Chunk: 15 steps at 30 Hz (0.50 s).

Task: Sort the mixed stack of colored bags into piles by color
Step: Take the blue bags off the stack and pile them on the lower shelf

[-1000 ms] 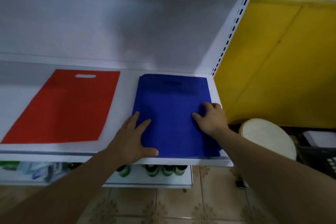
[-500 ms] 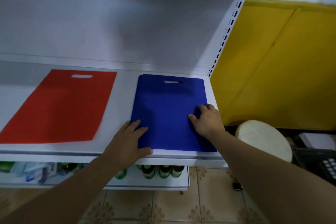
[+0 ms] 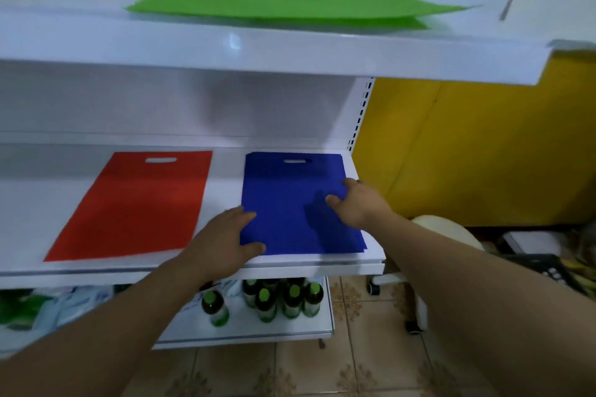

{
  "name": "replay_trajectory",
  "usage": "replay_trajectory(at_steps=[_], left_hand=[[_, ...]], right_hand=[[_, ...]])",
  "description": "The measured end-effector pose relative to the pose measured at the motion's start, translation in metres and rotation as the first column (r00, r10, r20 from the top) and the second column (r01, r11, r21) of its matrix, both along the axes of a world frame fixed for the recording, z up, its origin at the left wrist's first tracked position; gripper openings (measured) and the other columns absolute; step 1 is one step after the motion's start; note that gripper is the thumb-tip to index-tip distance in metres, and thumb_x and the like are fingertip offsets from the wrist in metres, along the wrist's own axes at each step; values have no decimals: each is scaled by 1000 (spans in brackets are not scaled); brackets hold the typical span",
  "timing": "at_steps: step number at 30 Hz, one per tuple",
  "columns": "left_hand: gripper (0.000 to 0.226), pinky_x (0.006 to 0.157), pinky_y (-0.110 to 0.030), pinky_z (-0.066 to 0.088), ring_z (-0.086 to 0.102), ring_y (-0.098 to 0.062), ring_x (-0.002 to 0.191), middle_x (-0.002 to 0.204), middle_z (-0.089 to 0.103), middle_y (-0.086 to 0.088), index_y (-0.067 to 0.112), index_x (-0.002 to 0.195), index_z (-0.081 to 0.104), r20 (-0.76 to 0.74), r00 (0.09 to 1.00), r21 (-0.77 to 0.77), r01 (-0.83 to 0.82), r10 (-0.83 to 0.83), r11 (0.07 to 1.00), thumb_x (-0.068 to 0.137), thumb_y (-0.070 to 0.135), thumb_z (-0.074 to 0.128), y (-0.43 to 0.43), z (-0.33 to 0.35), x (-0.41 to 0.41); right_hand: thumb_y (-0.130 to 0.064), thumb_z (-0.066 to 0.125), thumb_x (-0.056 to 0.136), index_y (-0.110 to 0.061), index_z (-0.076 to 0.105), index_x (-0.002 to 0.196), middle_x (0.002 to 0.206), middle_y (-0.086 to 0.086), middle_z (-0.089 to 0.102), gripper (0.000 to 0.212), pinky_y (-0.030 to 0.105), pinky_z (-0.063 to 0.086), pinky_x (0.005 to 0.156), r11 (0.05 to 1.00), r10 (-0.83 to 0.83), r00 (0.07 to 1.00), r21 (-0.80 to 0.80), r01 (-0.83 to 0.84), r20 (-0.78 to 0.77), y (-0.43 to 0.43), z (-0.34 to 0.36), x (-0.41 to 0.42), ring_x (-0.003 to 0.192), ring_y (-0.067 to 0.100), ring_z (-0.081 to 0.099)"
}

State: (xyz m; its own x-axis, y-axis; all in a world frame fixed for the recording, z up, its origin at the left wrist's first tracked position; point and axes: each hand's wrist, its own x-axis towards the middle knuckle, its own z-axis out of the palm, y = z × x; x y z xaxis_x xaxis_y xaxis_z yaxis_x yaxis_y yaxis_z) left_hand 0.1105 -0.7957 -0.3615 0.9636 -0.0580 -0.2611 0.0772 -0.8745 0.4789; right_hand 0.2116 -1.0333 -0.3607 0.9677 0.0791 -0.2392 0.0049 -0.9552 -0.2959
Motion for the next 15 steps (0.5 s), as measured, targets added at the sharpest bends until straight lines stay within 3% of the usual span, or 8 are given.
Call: replay_trajectory(at_steps=[7,15], left_hand=[[70,114,-26,14,17,-14,144,158,18,0,24,148,29,137,987,28,81,-84,996,88,43,60,28,79,-86],[68,113,-25,19,26,-14,141,154,29,0,21,145,36,293,949,70,98,-115,993,86,42,63,79,186,-197]], right_hand=[[-55,42,95,-13,23,150,148,10,38,72,36,48,91,1000,-17,998,14,16,56,30,79,-103,119,28,52],[-51,47,94,-15,30,148,149,8,39,67,36,40,102,998,0,966,63,-17,258,87,205,-227,130,28,43]])
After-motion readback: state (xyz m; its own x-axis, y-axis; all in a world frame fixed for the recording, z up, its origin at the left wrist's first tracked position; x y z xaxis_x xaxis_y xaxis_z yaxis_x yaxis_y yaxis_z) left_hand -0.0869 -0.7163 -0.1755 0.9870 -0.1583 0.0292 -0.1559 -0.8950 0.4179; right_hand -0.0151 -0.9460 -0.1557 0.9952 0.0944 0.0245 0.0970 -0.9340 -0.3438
